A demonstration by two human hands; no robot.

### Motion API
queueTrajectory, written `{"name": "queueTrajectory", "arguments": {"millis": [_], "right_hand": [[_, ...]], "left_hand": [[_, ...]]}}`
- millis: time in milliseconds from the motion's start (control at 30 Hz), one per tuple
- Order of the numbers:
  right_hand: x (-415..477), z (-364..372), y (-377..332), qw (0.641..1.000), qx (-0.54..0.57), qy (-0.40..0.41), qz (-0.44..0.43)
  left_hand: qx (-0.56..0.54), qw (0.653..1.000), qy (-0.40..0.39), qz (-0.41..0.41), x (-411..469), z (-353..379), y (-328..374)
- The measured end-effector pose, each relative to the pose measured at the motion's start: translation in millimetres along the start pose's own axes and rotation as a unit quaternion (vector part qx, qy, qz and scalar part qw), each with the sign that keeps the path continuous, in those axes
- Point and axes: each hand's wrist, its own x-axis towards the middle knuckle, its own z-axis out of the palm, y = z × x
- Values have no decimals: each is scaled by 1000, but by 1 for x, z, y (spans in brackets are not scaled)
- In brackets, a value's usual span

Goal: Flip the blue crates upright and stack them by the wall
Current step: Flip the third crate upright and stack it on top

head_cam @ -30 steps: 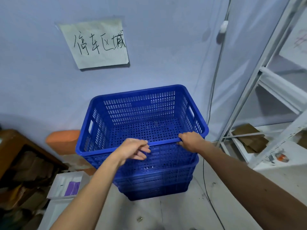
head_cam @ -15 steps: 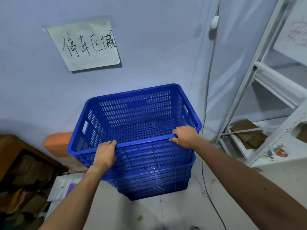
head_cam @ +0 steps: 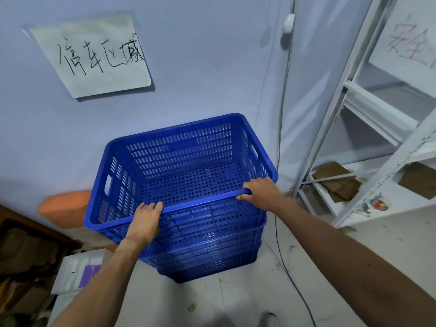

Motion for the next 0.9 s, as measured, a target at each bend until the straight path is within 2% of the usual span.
{"name": "queueTrajectory", "arguments": {"millis": [133, 233, 433, 567, 667, 900], "right_hand": [[-3, 10, -1, 999, -18, 27, 2], [-3, 9, 0, 999, -30, 14, 0], [-6, 12, -9, 999, -29, 26, 17], [-7, 18, -9, 998, -34, 58, 12], [-5, 16, -6, 997, -52, 51, 0], [-6, 15, -12, 997, -46, 64, 16]], "left_hand": [[1, 1000, 19, 7, -5, 2, 2], [9, 1000, 23, 4, -8, 1, 7], [14, 999, -5, 35, -1, -7, -4], [-8, 1000, 12, -5, -8, -7, 2], [-21, 998, 28, -50, -16, -3, 15], [-8, 999, 17, -47, -2, -6, 7]]}}
